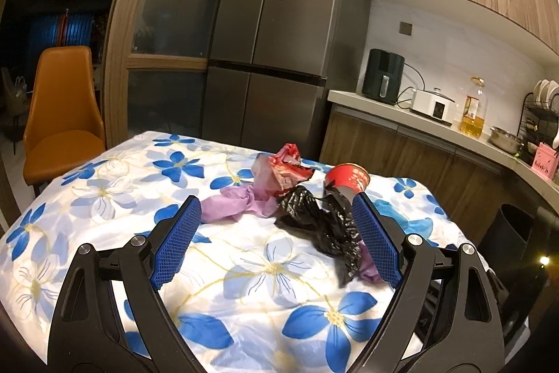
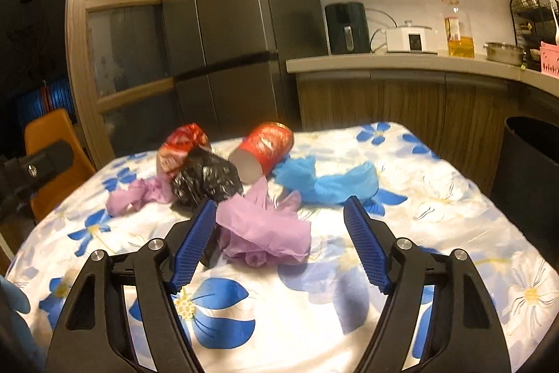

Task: Collect trash
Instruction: 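Grasp the black plastic bag with the left tool while the right tool grasps the pink glove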

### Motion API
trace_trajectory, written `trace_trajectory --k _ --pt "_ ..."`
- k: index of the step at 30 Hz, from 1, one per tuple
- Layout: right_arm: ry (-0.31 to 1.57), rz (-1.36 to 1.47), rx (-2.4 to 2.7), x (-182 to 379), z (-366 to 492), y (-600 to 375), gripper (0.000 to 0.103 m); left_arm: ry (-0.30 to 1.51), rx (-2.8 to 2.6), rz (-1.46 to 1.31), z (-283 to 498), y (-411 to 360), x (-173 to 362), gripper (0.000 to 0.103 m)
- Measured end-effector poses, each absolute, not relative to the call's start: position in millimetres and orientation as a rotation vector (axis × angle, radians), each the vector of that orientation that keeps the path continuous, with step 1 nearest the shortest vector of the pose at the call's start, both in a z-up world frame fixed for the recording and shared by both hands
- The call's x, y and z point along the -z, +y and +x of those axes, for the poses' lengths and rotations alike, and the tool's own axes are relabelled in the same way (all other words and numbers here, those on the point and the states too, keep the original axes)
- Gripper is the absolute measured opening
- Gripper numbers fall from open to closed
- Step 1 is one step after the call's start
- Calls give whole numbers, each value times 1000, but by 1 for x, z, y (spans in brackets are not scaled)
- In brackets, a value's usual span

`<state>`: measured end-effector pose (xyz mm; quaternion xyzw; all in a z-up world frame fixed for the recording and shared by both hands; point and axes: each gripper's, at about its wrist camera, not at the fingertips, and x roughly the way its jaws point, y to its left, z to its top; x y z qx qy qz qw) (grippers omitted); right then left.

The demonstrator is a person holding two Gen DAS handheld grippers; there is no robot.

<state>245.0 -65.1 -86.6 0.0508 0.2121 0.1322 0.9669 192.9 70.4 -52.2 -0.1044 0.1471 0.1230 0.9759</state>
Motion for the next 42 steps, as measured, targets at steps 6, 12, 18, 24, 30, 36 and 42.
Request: trace_trajectory --k 6,12,18,24,30,36,42 --pt "521 92 -289 101 261 -59 52 312 -235 -211 212 72 58 86" --pt "571 134 -317 108 270 -65 8 341 -220 -207 228 66 67 86" --pt "488 240 -288 89 252 -94 4 369 -201 -195 247 50 73 86" --pt "400 255 -236 68 229 -124 4 405 -189 -197 276 36 79 79" --pt "354 251 -218 54 214 -145 3 513 -157 -211 308 31 97 47" --pt "348 244 -205 52 205 -155 3 550 -121 -246 314 35 106 8" --pt "345 248 -198 50 198 -163 3 518 -89 -294 299 40 102 0"
